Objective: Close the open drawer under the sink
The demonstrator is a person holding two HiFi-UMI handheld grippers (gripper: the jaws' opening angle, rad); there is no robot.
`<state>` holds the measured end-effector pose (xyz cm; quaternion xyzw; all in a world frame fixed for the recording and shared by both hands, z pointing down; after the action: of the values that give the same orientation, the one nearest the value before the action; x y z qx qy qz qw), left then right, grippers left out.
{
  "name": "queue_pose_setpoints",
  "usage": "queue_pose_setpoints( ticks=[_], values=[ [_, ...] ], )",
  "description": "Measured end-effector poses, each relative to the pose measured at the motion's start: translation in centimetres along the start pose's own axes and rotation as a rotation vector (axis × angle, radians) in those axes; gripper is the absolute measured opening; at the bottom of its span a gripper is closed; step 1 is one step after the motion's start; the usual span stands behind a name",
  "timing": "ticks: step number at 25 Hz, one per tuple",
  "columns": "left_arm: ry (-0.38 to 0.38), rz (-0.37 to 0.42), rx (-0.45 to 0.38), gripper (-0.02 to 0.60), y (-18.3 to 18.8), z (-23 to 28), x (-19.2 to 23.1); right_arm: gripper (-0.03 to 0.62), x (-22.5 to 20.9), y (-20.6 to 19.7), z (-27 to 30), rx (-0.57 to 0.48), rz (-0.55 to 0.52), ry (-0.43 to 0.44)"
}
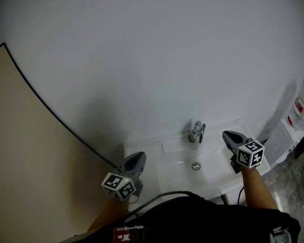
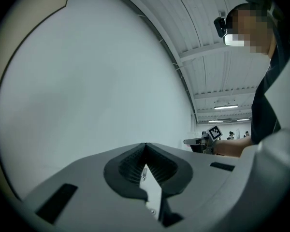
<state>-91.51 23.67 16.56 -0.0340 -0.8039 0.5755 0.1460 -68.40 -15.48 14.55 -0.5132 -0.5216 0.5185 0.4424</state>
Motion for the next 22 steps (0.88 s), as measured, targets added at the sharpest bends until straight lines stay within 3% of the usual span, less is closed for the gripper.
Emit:
queue_pose_setpoints(
  ticks=[9, 13, 16, 22],
  values=[
    [0.077, -0.006, -0.014, 0.000, -1.4, 0.1, 4.5, 0.002, -1.5, -1.8, 6.1, 0.026, 0.005, 0.061],
    [0.155, -0.002, -0.044, 0.000, -2.2, 1.5, 3.9, 0.002, -3.4, -1.8, 9.5, 0.035, 0.016, 0.171],
    [0.171, 0.019, -0.046, 0.000, -2.6, 2.5, 3.0, 0.002, -4.6, -2.4, 11.1, 0.024, 0.033, 0.237],
    [0.211, 0.018, -0.047, 0.000, -3.4, 3.1, 1.6, 0.000, -6.5, -3.3, 12.0, -0.039, 0.076, 0.278]
  ],
)
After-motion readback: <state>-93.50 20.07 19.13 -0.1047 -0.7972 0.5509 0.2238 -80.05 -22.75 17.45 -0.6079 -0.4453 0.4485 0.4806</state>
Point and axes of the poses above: the fingertips, and each gripper's own axes: z forward along the fingers, x to its left, y out of its top, the point moved 10 cm from there along -z, backward along the fingers, and after that the axes turned 14 degrees about -x, right-handed, at the moved point
